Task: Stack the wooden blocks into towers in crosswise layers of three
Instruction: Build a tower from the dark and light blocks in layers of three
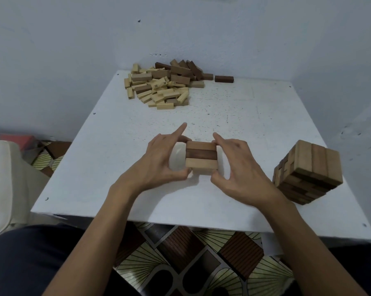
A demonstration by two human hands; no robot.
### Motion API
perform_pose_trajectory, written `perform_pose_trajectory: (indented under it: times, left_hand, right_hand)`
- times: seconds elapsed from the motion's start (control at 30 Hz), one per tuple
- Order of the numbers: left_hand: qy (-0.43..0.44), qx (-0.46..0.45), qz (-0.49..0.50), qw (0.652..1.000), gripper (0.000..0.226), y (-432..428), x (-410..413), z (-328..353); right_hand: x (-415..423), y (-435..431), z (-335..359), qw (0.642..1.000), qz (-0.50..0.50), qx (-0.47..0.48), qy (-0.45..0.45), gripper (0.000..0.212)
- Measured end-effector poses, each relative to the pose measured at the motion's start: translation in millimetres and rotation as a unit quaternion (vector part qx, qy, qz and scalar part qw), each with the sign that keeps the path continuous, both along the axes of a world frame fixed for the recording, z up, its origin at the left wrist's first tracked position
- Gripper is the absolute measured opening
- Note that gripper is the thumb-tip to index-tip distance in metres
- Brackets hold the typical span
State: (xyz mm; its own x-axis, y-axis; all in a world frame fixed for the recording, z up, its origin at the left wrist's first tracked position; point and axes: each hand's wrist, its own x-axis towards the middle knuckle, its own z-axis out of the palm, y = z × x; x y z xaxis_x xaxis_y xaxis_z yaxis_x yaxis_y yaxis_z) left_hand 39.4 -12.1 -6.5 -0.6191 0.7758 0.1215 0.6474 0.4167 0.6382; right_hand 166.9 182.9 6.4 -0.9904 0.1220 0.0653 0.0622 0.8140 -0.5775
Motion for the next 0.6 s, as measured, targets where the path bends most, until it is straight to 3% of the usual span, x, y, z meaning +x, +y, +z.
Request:
perform_pose_trajectory:
  times: [0.33, 0.6]
  left_hand:
    - [0.01, 0.086, -0.017, 0.996, 0.094, 24.1, 24.6, 62.9]
    - [0.008, 0.089, -0.078, 0.993, 0.093, 85.9, 51.6, 77.0]
  right_hand:
    - [34.8, 9.7, 64.4, 0.997, -0.042, 0.023, 0.066, 0.082]
    - [78.4, 58.1, 81.7, 0.992, -0.095, 0.046, 0.065, 0.089]
